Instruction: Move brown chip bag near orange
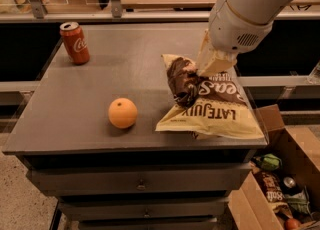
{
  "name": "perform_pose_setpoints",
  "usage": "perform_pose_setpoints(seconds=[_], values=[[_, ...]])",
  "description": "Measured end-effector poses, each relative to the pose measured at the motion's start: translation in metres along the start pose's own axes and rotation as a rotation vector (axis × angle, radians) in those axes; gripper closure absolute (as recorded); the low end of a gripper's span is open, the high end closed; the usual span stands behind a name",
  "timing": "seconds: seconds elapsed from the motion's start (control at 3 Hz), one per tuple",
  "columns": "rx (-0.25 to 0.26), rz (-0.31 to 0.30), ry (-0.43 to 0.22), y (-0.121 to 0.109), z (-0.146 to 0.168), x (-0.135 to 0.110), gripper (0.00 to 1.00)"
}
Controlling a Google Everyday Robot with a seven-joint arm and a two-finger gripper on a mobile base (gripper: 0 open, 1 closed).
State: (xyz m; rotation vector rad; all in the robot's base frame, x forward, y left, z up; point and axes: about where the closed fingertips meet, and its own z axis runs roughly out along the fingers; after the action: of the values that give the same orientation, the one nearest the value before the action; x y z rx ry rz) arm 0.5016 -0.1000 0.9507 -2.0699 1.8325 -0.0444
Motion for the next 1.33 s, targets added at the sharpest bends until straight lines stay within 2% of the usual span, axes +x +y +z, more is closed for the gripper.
perform_pose_setpoints(seconds=[1.33], values=[[-0.006, -0.126, -0.016, -0.015, 0.033, -0.041, 1.0]])
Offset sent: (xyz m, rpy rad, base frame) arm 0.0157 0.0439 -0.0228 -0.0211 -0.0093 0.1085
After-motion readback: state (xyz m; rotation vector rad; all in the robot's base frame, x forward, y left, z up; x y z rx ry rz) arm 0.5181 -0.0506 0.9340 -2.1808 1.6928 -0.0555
